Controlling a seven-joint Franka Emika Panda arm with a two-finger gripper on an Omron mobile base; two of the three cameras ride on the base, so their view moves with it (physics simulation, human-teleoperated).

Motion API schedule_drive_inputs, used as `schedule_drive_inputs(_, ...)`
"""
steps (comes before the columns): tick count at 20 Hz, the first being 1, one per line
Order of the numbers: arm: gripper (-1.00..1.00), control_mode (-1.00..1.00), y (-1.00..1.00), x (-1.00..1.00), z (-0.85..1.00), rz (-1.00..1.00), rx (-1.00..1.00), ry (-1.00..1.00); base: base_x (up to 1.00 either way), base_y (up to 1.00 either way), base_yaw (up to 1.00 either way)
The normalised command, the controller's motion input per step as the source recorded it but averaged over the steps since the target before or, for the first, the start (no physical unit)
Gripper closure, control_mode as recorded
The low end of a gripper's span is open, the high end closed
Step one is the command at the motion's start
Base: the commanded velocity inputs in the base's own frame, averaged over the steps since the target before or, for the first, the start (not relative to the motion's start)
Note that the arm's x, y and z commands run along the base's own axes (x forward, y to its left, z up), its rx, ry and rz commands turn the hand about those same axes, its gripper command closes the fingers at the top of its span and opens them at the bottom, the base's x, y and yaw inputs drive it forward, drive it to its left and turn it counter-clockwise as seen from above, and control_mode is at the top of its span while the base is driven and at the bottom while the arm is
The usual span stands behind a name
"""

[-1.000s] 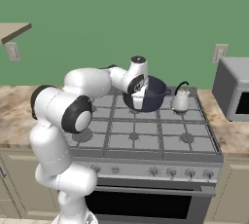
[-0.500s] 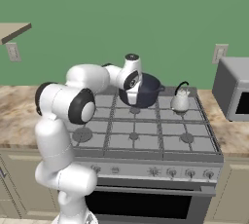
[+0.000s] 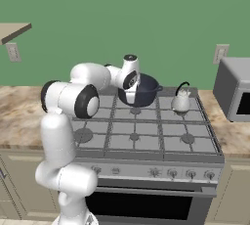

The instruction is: Pick the kettle from the cabinet and place it on a stove burner. Then pick the pot from the counter and place it on another stove burner. Finally, turn both burners on.

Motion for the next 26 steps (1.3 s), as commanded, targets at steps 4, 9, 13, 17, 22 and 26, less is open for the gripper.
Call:
schedule_drive_inputs(4, 1.0, -1.0, -0.01, 0.13, -0.2, 0.0, 0.0, 0.0, 0.0, 0.0, 0.0)
schedule_drive_inputs(9, 1.0, -1.0, -0.06, 0.02, -0.23, 0.0, 0.0, 0.0, 0.0, 0.0, 0.0)
schedule_drive_inputs(13, 1.0, -1.0, 0.02, 0.18, -0.16, 0.0, 0.0, 0.0, 0.0, 0.0, 0.0)
schedule_drive_inputs(17, 1.0, -1.0, 0.05, 0.2, -0.14, 0.0, 0.0, 0.0, 0.0, 0.0, 0.0)
schedule_drive_inputs(22, 1.0, -1.0, 0.0, 0.14, -0.12, 0.0, 0.0, 0.0, 0.0, 0.0, 0.0)
schedule_drive_inputs(26, 1.0, -1.0, 0.0, 0.05, -0.06, 0.0, 0.0, 0.0, 0.0, 0.0, 0.0)
